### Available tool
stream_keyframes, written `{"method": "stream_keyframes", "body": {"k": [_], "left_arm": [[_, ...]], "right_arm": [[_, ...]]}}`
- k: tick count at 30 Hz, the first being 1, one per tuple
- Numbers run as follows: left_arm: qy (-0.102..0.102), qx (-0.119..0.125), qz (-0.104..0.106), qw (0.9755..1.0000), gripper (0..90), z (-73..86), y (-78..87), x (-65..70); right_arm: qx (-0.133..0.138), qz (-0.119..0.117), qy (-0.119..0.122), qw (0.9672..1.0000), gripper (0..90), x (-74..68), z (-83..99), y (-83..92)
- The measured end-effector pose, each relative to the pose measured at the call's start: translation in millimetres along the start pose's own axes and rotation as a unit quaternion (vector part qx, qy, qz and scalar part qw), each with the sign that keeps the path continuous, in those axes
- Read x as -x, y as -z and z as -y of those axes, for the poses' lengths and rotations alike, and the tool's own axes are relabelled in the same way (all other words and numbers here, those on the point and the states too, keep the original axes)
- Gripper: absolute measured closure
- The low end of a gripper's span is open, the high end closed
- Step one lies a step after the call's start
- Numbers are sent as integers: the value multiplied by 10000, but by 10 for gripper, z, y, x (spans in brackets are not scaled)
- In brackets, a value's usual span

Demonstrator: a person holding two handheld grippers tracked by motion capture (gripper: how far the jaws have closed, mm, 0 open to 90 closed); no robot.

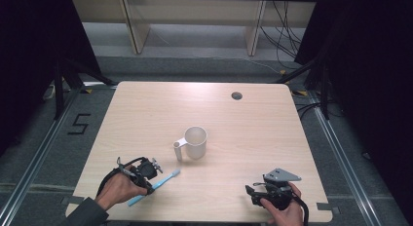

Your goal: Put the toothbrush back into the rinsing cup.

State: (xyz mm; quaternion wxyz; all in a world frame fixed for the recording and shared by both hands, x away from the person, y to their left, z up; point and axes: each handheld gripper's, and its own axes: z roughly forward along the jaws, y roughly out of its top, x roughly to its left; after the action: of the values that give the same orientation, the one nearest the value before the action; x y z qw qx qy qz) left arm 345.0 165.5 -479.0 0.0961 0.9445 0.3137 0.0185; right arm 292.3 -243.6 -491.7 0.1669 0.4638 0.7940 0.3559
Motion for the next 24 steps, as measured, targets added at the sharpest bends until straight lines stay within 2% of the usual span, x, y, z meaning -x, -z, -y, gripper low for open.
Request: {"method": "stream_keyframes", "body": {"k": [1, 3, 4, 5, 6, 9, 11, 13, 15, 16, 17, 18, 19, 20, 21, 22, 23, 24], "left_arm": [[12, 105, -16, 9999, 786, 18, 25, -5], [60, 204, 16, 9998, 787, 45, 63, -13], [80, 271, 23, 9996, 787, 61, 84, -19], [94, 348, 30, 9993, 787, 79, 111, -27], [85, 386, 26, 9992, 787, 89, 131, -32], [136, 796, 28, 9967, 787, 127, 210, -52], [128, 1035, -29, 9945, 787, 146, 256, -53], [92, 1353, -26, 9908, 787, 167, 313, -48], [158, 1689, -85, 9855, 787, 194, 372, -29], [112, 1789, -31, 9838, 787, 205, 399, -29], [120, 1983, 24, 9801, 787, 213, 405, -25], [153, 2167, -10, 9761, 787, 220, 412, -17], [120, 2249, 5, 9743, 787, 222, 424, -20], [179, 2405, -2, 9705, 787, 224, 425, -19], [250, 2561, -9, 9663, 787, 225, 432, -15], [234, 2638, 16, 9643, 787, 220, 444, -23], [258, 2801, -23, 9596, 787, 213, 451, -27], [320, 2888, -34, 9569, 787, 209, 454, -19]], "right_arm": [[2, -49, -93, 9999, 236, -11, 3, -6], [24, 3, 51, 10000, 236, 15, -9, 2], [6, 3, 14, 10000, 236, 12, -7, 3], [-53, -25, -127, 9999, 236, -8, -4, 7], [-11, 0, -65, 10000, 236, 1, -5, 7], [-39, -14, -112, 9999, 236, -5, -6, 7], [67, -68, 115, 9999, 236, 33, 0, -22], [47, 5, -95, 9999, 236, 10, -4, 0], [-2, 13, -86, 10000, 236, 12, -4, 5], [27, -4, 1, 10000, 236, 24, -3, -3], [33, -13, 5, 10000, 236, 27, -4, -5], [16, 47, -3, 10000, 236, 24, -6, 1], [2, 41, -24, 10000, 236, 13, 0, -3], [38, 26, 100, 9999, 236, 33, -2, -9], [51, 11, 88, 9999, 236, 33, -4, -10], [51, 11, 88, 9999, 236, 33, -4, -10], [-1, 12, -31, 10000, 236, 19, -7, 1], [45, -11, -89, 9999, 236, 19, -5, -4]]}}
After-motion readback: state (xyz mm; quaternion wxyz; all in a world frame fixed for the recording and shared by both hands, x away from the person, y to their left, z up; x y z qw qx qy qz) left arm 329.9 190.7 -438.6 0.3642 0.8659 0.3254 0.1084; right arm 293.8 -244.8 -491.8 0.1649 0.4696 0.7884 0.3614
